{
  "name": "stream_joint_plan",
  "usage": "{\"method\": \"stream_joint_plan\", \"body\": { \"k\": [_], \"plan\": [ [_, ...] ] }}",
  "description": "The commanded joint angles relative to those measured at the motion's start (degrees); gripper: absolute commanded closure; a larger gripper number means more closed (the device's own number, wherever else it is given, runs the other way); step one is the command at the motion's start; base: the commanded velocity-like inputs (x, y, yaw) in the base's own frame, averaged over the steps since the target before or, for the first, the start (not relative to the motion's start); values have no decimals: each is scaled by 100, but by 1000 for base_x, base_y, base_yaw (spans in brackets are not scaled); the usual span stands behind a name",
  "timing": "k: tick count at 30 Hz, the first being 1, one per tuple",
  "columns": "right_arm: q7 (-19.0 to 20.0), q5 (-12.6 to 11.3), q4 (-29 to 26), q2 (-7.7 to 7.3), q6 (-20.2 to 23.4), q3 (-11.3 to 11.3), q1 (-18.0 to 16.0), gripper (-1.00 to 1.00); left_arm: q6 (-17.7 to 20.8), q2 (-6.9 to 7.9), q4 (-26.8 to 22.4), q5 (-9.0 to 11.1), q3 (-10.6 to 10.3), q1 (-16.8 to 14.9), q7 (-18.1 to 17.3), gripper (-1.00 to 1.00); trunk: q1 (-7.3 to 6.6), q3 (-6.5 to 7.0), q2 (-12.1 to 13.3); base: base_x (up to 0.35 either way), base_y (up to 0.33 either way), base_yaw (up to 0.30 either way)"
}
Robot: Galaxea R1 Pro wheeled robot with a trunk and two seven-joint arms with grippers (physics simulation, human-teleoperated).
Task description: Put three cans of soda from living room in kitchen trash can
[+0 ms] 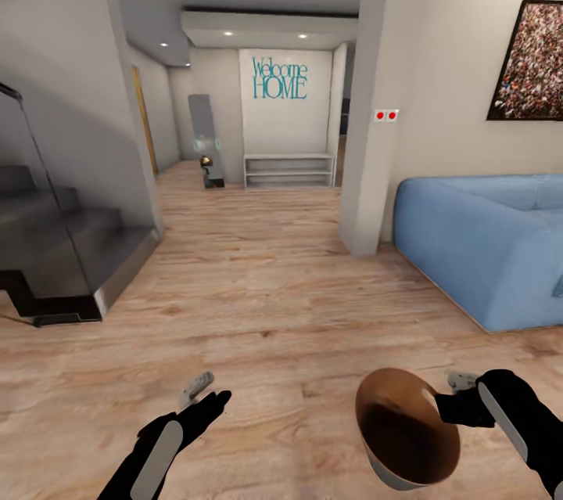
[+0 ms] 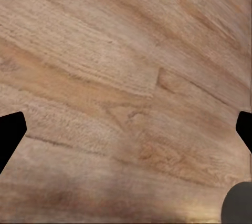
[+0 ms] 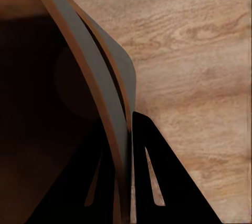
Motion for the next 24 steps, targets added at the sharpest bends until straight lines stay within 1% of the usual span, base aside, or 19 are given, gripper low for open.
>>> {"method": "stream_joint_plan", "body": {
  "k": [1, 4, 10, 16, 24],
  "plan": [
    [21, -126, -1, -4, 10, -3, -3, 100, 5, 0, 4, 3, 2, 0, 0, -100, 0, 1, 0, -180, -238, -295],
    [21, -126, -8, -13, 10, 3, -3, 100, 6, 4, 10, 5, 0, 0, -6, -100, 0, 1, 0, -89, -111, -295],
    [21, -126, -10, -16, 10, 1, -3, 100, -9, 6, 11, 11, -18, 1, -23, -100, 0, 1, 0, -42, -18, -295],
    [16, -119, -15, -16, -8, 4, -3, 100, -3, 1, 12, 8, -21, 0, -6, -100, 0, -1, 0, -243, -73, -276],
    [15, -109, -5, -16, -26, 5, -3, 100, -2, -3, 12, 7, -21, 0, 0, -100, 0, -2, 0, -299, -98, -50]
  ]
}}
